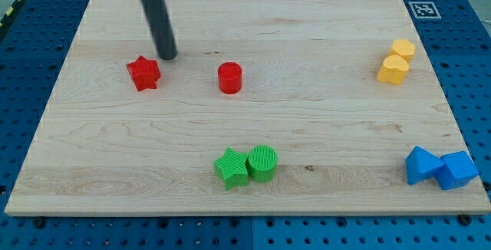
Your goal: Place the red blocks horizontal to each other
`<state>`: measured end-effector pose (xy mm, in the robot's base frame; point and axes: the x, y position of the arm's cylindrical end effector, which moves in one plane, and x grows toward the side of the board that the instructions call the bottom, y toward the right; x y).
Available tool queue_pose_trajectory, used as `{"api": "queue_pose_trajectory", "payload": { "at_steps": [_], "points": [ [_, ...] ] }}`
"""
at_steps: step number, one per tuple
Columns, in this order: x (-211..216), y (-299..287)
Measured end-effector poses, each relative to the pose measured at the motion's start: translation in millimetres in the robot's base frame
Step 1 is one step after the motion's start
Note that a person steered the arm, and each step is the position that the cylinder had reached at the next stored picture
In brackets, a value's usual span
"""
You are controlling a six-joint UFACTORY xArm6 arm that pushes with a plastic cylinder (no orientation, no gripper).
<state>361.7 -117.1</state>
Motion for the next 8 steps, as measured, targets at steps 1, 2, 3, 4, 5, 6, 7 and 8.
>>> {"api": "queue_pose_trajectory", "payload": {
  "at_steps": [1, 2, 3, 4, 5, 6, 7, 8],
  "points": [
    [10, 25],
    [36, 23],
    [54, 15],
    [54, -16],
    [54, -52],
    [54, -67],
    [80, -46],
    [110, -7]
  ]
}}
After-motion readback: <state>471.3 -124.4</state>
